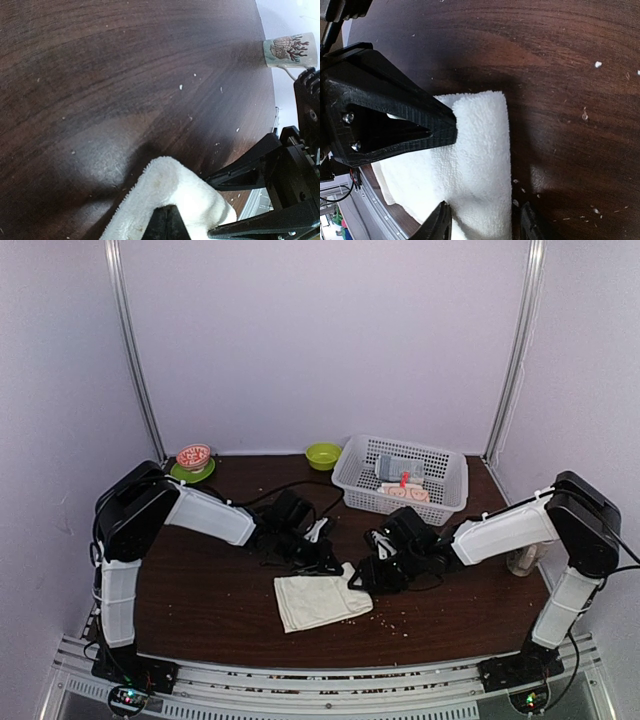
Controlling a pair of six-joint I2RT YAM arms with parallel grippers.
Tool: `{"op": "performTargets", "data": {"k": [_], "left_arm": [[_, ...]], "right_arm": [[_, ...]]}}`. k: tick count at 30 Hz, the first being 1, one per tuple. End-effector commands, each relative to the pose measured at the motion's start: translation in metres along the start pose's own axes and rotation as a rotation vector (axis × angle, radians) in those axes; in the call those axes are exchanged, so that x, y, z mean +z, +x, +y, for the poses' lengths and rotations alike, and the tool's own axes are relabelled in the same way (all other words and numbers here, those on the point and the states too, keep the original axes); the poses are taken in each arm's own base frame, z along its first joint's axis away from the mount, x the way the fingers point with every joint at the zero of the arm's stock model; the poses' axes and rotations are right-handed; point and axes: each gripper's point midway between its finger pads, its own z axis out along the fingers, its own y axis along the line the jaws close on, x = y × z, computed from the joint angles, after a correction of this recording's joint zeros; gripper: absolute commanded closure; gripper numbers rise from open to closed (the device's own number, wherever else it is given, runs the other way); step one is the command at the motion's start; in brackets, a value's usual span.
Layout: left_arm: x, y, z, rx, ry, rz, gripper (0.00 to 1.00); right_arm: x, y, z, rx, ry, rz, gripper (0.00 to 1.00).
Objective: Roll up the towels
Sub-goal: Roll the towel at the center of the board.
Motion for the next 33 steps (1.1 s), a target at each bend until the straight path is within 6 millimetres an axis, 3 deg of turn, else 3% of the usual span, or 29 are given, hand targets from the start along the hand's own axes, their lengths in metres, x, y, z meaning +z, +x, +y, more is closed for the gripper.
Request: {"op": "performTargets", "data": {"k": [1,3,11,13,17,20,24,33], "left_arm": [[-0.003,0.017,0.031,-0.033,-0.111,0.036,0.98],[-0.003,0.017,0.032,-0.031,-0.119,0.036,0.98],[-0.011,0.015,0.027,-0.014,-0.132,0.035,0.99],[-0.018,0.014,0.022,-0.002,-0.134,0.025,0.96],[-0.036,0.015,0.010,0.013,-0.131,0.008,0.77],[-0.053,0.017,0.003,0.024,-0.137,-0.020,0.72],[-0.065,0.027,0.008,0.018,-0.165,-0.033,0.73],[-0.056,0.038,0.027,-0.007,-0.188,-0.021,0.81]], "right_arm": [[0.004,0.008,-0.007,0.024,-0.002,0.033,0.53],[0.004,0.009,-0.005,0.025,-0.022,0.034,0.58],[0.000,0.003,-0.001,-0.038,0.023,0.045,0.99],[-0.005,0.001,-0.002,-0.067,0.059,0.043,1.00],[-0.017,-0.010,-0.008,-0.154,0.209,0.027,1.00],[-0.027,-0.016,-0.013,-0.215,0.337,0.020,1.00],[-0.033,-0.016,-0.018,-0.266,0.475,0.022,1.00],[-0.032,-0.028,-0.006,-0.353,0.721,-0.039,1.00]]}}
